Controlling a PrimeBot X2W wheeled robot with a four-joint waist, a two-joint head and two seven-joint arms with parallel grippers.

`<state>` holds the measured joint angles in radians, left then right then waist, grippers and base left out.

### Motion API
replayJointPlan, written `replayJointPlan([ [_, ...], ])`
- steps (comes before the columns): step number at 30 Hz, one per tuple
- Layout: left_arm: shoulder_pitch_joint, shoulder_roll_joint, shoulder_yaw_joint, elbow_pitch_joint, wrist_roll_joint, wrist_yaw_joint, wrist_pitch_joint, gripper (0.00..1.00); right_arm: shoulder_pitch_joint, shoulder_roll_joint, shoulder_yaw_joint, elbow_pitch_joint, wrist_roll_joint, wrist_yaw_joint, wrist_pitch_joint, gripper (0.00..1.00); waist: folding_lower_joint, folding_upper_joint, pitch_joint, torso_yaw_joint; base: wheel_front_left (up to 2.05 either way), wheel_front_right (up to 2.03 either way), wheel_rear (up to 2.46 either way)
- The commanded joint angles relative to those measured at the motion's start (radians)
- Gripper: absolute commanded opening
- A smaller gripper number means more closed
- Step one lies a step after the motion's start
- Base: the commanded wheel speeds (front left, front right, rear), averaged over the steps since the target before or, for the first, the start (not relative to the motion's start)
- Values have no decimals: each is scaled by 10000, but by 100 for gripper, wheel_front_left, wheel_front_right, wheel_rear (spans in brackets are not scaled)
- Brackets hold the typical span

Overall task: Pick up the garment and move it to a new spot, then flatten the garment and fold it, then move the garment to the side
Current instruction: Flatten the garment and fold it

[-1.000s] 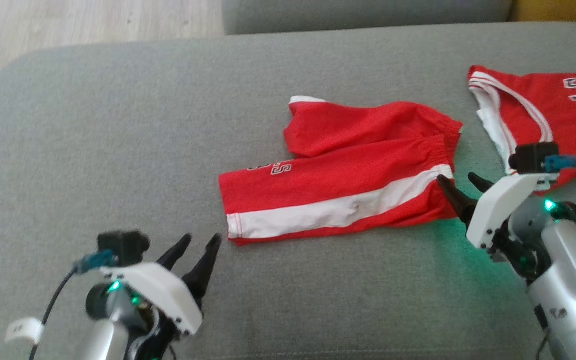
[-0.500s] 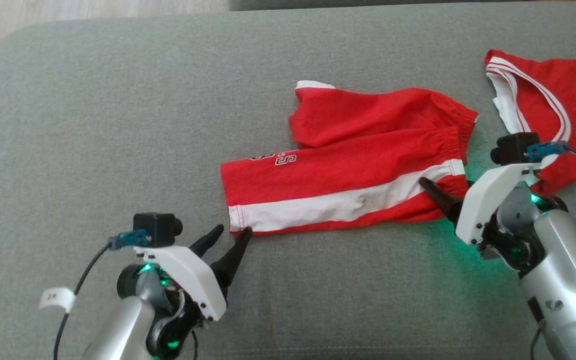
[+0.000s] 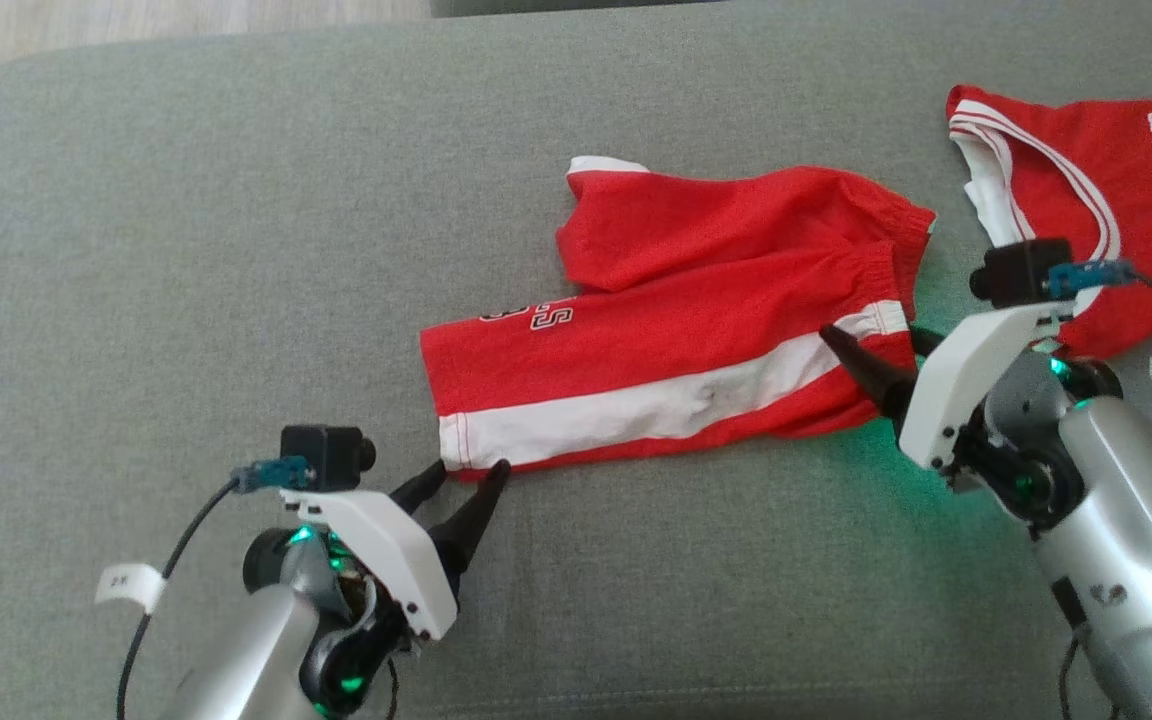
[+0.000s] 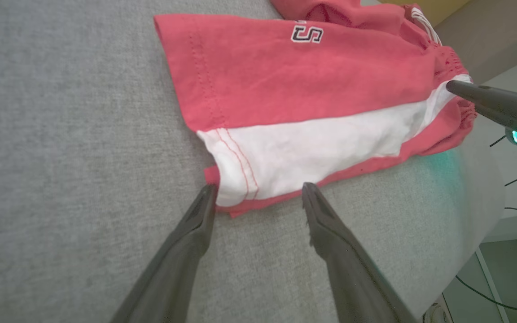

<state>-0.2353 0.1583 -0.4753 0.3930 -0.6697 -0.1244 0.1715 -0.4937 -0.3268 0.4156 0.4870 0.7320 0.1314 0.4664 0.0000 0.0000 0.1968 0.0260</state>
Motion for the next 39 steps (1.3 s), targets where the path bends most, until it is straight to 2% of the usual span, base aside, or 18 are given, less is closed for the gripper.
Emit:
replayJointPlan([
  [1, -657, 251, 283, -253, -54, -63, -160, 100, -450, -141, 113, -275, 82, -7, -134, 100, 0, 0, 57, 8, 0, 0, 0],
  [4, -835, 293, 151, -146, -161, -63, -220, 100, -594, -157, 197, -177, 141, -7, -235, 100, 0, 0, 137, 27, 0, 0, 0],
  [7, -1012, 350, 43, -18, -254, -63, -320, 100, -692, -175, 305, -103, 201, -7, -310, 91, 0, 0, 180, 27, 0, 0, 0],
  [8, -1061, 359, 11, 22, -280, -63, -349, 100, -721, -190, 339, -78, 224, -7, -337, 85, 0, 0, 183, 28, 0, 0, 0],
  [9, -1097, 363, -24, 52, -314, -63, -367, 100, -740, -206, 376, -52, 250, -7, -364, 68, 0, 0, 180, 29, 0, 0, 0],
  [10, -1122, 367, -67, 81, -372, -63, -361, 85, -749, -220, 418, -26, 279, -7, -386, 61, 0, 0, 172, 30, 0, 0, 0],
  [11, -1143, 383, -118, 111, -423, -63, -339, 39, -753, -230, 465, -7, 314, -7, -407, 39, 0, 0, 160, 29, 0, 0, 0],
  [12, -1162, 406, -161, 136, -464, -63, -333, 4, -755, -241, 515, -5, 355, -7, -441, 11, 0, 0, 148, 27, 0, 0, 0],
  [13, -1175, 426, -197, 160, -502, -63, -342, 0, -752, -254, 562, -1, 393, -7, -489, 0, 0, 0, 130, 28, 0, 0, 0],
  [19, -1168, 612, -252, 188, -738, -63, -727, 0, -655, -419, 767, -19, 572, -7, -1210, 0, 0, 0, -133, 46, 0, 0, 0],
  [24, -1040, 1039, -25, -399, -724, -50, -1297, 0, -295, -719, 896, -508, 1081, -7, -1911, 0, 0, 0, -472, 41, 0, 0, 0],
  [30, -1183, 1660, 311, -1240, -765, 76, -1155, 0, -172, -1290, 1329, -1330, 1794, -7, -2713, 0, 0, 0, -564, -73, 0, 0, 0],
  [34, -1909, 1957, 470, -1664, -889, 55, -755, 0, -698, -1500, 1679, -1624, 2169, -7, -2998, 0, 0, 0, -259, -135, 0, 0, 0],
  [39, -3734, 2197, 501, -1564, -1034, -9, -162, 0, -2101, -1720, 2110, -1687, 2551, -7, -3005, 0, 0, 0, 544, -116, 0, 0, 0],
])
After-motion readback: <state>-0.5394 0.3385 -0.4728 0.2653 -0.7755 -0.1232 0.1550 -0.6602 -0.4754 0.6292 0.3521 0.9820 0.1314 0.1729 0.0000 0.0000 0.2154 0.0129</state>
